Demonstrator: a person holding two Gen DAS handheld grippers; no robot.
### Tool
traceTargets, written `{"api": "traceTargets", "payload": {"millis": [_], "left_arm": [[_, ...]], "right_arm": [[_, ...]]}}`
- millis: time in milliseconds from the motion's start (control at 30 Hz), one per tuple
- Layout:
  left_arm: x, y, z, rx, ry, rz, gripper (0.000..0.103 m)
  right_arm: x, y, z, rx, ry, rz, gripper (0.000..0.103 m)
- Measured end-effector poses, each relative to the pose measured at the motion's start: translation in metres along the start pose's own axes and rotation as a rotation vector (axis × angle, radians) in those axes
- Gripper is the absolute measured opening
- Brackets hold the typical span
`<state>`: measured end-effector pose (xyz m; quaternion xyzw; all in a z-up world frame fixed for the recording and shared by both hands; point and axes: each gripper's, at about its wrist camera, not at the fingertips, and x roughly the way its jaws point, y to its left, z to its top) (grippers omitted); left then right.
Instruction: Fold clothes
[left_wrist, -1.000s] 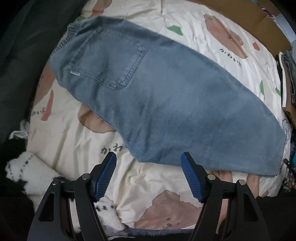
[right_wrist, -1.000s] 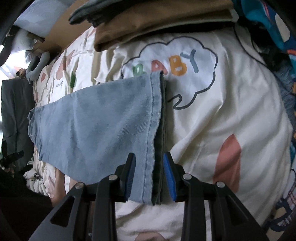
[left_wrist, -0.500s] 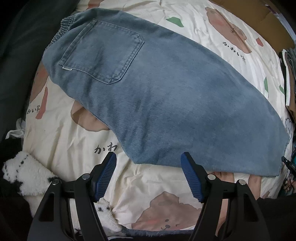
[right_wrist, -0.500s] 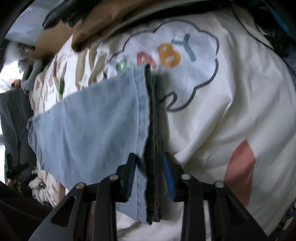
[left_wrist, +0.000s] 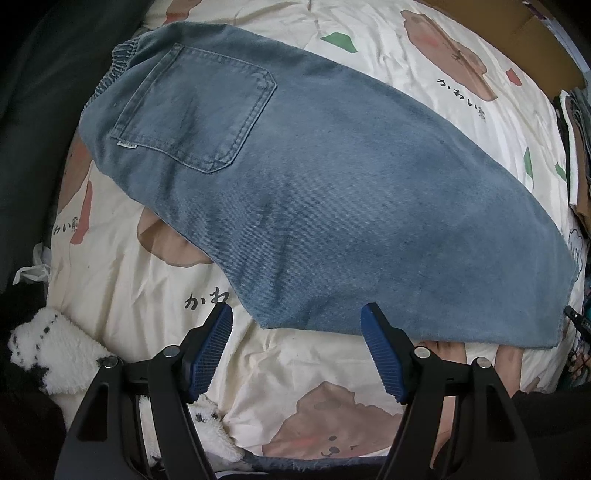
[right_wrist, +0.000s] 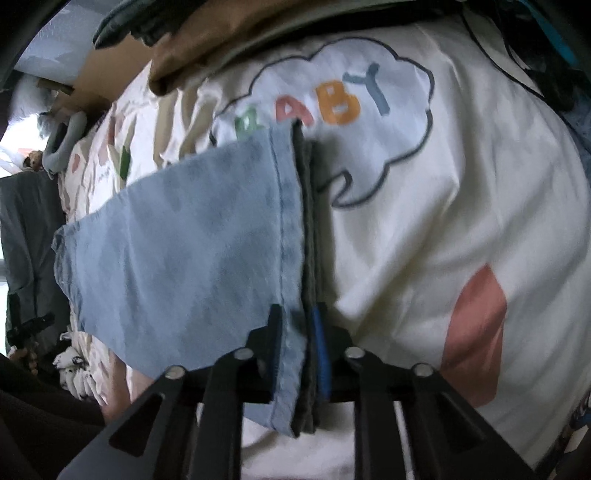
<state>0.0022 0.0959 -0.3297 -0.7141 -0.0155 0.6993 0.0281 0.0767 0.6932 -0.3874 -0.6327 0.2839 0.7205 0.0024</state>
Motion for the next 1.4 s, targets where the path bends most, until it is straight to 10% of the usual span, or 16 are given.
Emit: {"api": "traceTargets", "payload": {"millis": [867, 1400], "left_arm": [[0.006, -0.009, 0.011, 0.059, 0.017, -0.003, 0.073], [0.001, 0.001, 0.004, 0.07, 0.027, 0.013, 0.073]], "right_arm": [[-0.001, -0.027, 0.011, 0.094, 0.105, 0.255, 0.025], [0.033, -0.031, 0.02, 0.1, 0.144, 0.264, 0.04]]}}
